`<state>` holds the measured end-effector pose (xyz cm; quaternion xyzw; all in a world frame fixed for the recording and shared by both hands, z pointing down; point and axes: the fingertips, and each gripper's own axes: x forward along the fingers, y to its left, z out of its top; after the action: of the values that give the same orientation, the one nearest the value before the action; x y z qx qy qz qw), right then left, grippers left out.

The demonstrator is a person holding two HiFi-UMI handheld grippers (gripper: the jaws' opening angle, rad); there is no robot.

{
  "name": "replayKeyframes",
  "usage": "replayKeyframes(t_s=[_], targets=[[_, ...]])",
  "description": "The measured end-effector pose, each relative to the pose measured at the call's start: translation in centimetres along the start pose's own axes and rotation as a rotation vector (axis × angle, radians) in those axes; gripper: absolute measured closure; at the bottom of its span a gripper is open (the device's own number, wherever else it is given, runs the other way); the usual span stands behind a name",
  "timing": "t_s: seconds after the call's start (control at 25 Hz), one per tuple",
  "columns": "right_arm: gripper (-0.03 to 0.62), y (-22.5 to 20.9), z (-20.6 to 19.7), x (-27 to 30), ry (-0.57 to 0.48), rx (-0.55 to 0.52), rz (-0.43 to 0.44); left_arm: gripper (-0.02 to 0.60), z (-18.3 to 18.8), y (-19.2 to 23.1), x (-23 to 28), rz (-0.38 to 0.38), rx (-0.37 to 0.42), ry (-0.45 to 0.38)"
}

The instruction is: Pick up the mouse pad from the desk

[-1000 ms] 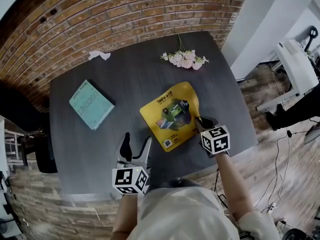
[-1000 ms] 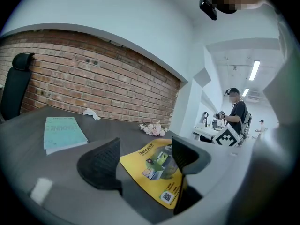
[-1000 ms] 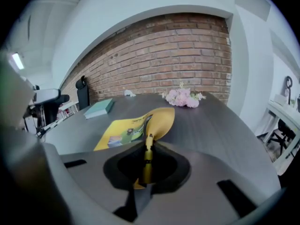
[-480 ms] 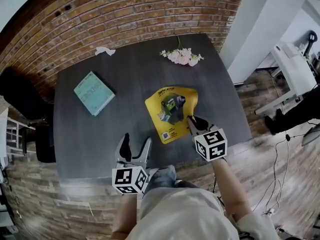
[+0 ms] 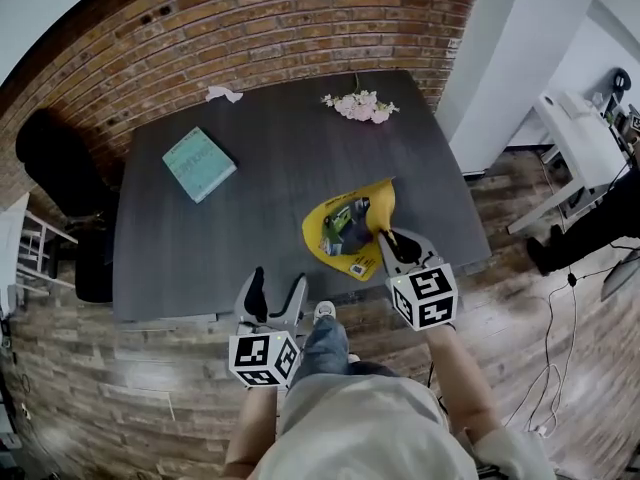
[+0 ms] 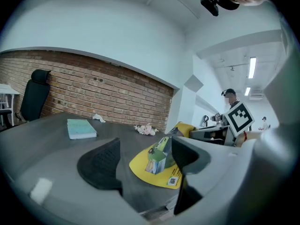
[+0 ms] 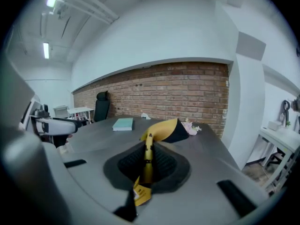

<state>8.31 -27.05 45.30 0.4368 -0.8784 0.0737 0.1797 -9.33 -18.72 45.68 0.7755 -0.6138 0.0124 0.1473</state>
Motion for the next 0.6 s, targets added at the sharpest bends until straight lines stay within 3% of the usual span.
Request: replayKeyframes(t_s=[0.6], targets=[[0.571,2.1,-0.1,-12.7,-0.142,0.007,-0.033,0.249,-1.4,-5.9,-7.3,0.005,0.038,-0.041]])
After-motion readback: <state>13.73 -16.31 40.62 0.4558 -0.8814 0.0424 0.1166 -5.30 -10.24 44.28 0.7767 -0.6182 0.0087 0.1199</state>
